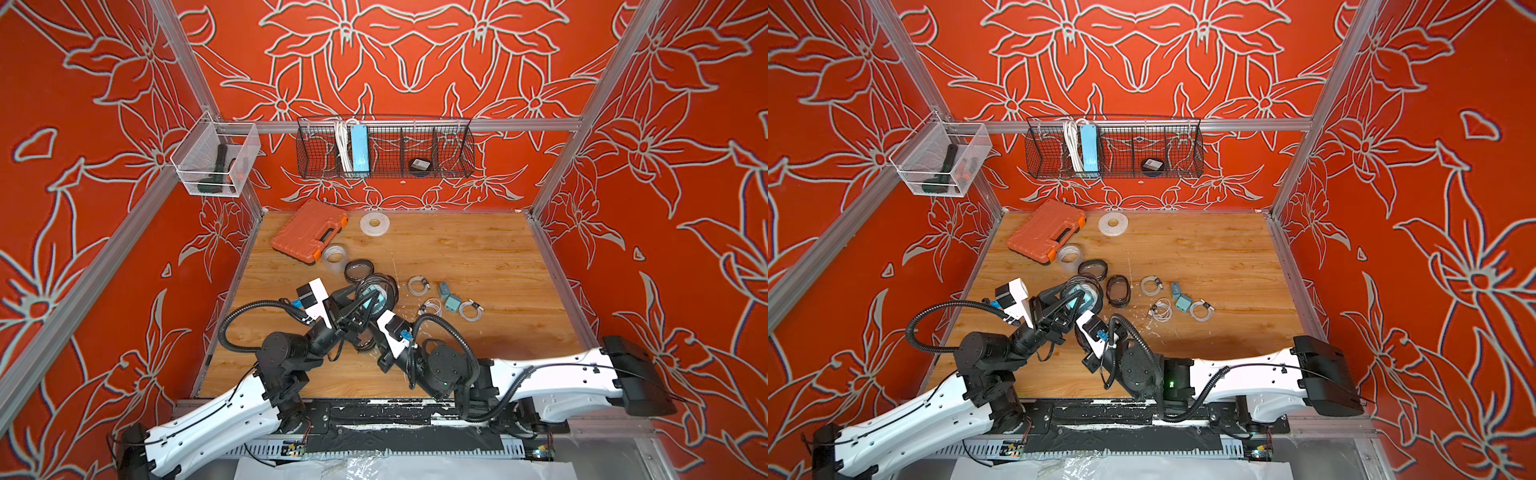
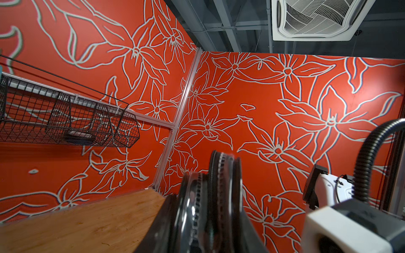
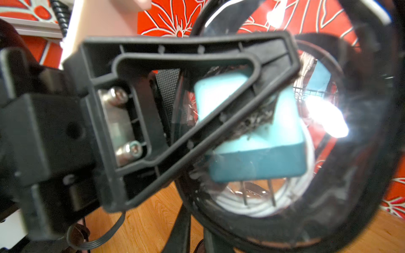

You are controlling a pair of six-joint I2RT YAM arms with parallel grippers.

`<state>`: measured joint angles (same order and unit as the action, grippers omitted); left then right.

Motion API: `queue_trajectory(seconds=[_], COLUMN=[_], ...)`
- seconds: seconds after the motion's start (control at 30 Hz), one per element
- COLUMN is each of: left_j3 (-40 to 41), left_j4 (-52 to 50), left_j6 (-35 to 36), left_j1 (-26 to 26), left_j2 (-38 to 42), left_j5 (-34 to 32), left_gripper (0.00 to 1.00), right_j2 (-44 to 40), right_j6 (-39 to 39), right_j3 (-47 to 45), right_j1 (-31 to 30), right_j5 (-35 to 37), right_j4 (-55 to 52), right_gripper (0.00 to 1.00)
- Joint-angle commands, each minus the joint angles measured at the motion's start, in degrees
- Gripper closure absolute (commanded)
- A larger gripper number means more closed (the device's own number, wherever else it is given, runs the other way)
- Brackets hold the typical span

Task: Pack away charging kits
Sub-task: Zip the zipper on the storage bag.

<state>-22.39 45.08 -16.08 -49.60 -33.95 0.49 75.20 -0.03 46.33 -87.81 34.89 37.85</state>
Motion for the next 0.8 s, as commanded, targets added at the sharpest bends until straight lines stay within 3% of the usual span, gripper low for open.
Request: queue_trajectory(seconds=[0.0, 0.77], left_j3=[0.94, 2.16], left_j4=[1.28, 2.72], left_j6=[0.75, 1.04], left_j1=[-0.22, -0.23], left_j2=[-0.56, -2.34], left_j5=[1.64, -1.02], left_gripper=[1.00, 1.00], right_j2=[-2.17, -2.03], right_j6=[1.54, 2.85], right_j3=[2.81, 3.38], right_j1=[1.24, 1.75], right_j5=[1.78, -2.55], right_j4=[2.24, 1.79], right_gripper=[0.86, 0.78])
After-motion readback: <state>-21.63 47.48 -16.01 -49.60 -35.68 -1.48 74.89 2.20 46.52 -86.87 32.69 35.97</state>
